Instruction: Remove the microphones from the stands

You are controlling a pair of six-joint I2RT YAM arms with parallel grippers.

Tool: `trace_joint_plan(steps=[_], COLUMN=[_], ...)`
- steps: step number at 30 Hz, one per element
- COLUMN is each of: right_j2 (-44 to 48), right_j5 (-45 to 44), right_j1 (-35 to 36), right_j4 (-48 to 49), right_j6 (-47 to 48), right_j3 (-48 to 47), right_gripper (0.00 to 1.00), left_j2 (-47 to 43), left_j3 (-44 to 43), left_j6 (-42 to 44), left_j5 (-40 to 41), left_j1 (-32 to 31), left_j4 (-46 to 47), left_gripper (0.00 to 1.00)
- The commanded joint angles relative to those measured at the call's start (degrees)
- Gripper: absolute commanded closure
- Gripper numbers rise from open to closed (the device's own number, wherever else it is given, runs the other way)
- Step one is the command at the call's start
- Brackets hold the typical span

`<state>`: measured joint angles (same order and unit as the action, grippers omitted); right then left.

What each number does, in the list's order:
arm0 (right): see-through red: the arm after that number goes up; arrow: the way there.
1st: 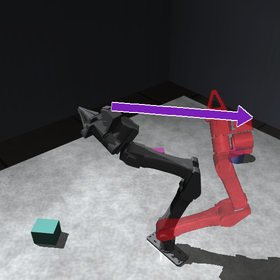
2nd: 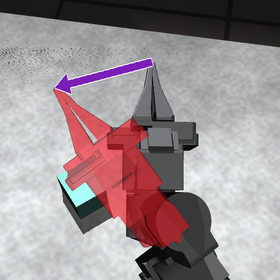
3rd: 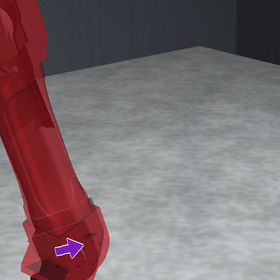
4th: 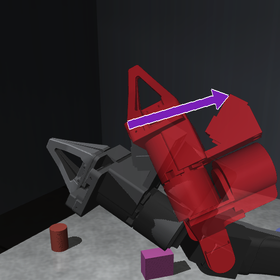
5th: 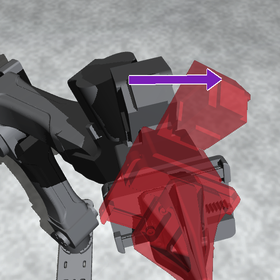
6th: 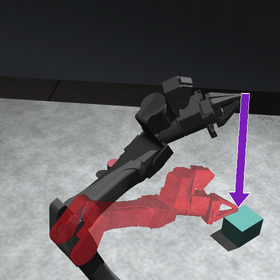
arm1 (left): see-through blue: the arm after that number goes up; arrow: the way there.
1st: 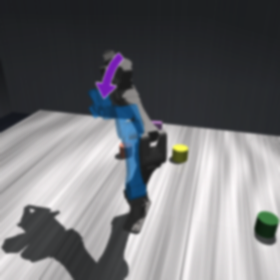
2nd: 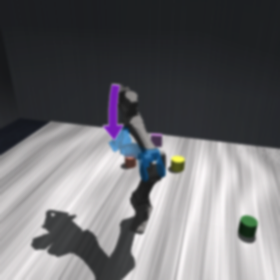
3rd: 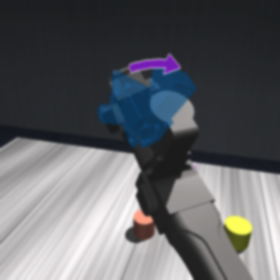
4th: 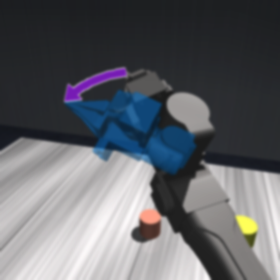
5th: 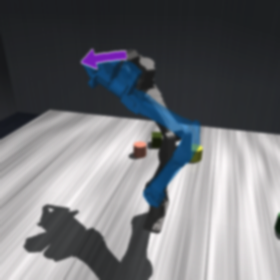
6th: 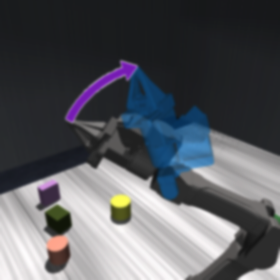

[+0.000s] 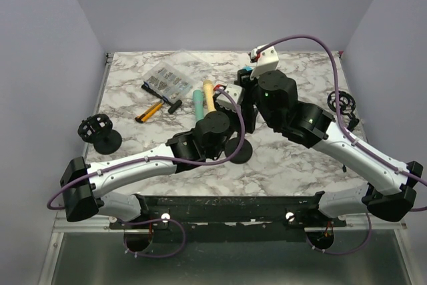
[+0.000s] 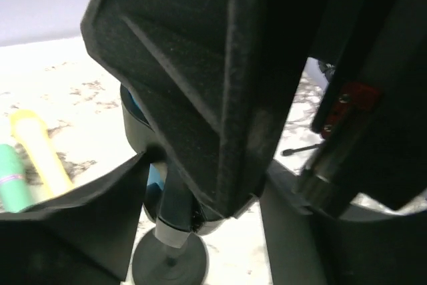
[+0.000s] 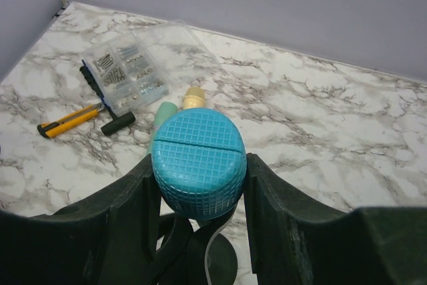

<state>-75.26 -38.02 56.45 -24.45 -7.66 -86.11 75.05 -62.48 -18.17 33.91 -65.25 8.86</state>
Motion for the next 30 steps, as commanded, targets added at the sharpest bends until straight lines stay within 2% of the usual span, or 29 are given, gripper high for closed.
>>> trace_joint_plan(steps=[1,3,4,10,16,21,30], right_j2=[-1.3,-1.1,-1.1,-1.1,0.5,2.2,8.5], right_j5=[2.5,2.3,1.7,2.6,3.2,4.1,-0.9], right_j1=[0.3,0.3,0.3,0.2,0.2,0.2,0.3], right_j4=[-2.7,-1.6,-0.8,-0.2,-0.9,-3.2,-5.1], right_j6=[-3.0,-1.9,-1.5,-0.8,0.3,0.4,1.0], right_j3=[-2.2,-1.5,-1.1,-3.2,-9.1,-15.6,-17.3], right_gripper=[0.99,0.99,0.99,0.99,0.99,0.99,0.99], left_j2=[-0.5,-1.1,-1.5,-3.4,-5.3,-4.4,-6.7], left_j3=[-0.4,0.3,0.8,1.4,2.3,2.1,3.7], left_j6=[2.3,3.5,3.9,5.7,7.7,8.2,7.8], left_j5=[1.1,0.8,0.8,-1.1,-6.2,-7.4,-8.8], left_j1=[0.1,0.1,0.1,0.1,0.2,0.5,0.9], left_j4=[-0.2,-0.6,-1.1,-5.2,-6.0,-6.6,-6.4], left_gripper=[0.64,0.85,0.99,1.0,1.0,1.0,1.0])
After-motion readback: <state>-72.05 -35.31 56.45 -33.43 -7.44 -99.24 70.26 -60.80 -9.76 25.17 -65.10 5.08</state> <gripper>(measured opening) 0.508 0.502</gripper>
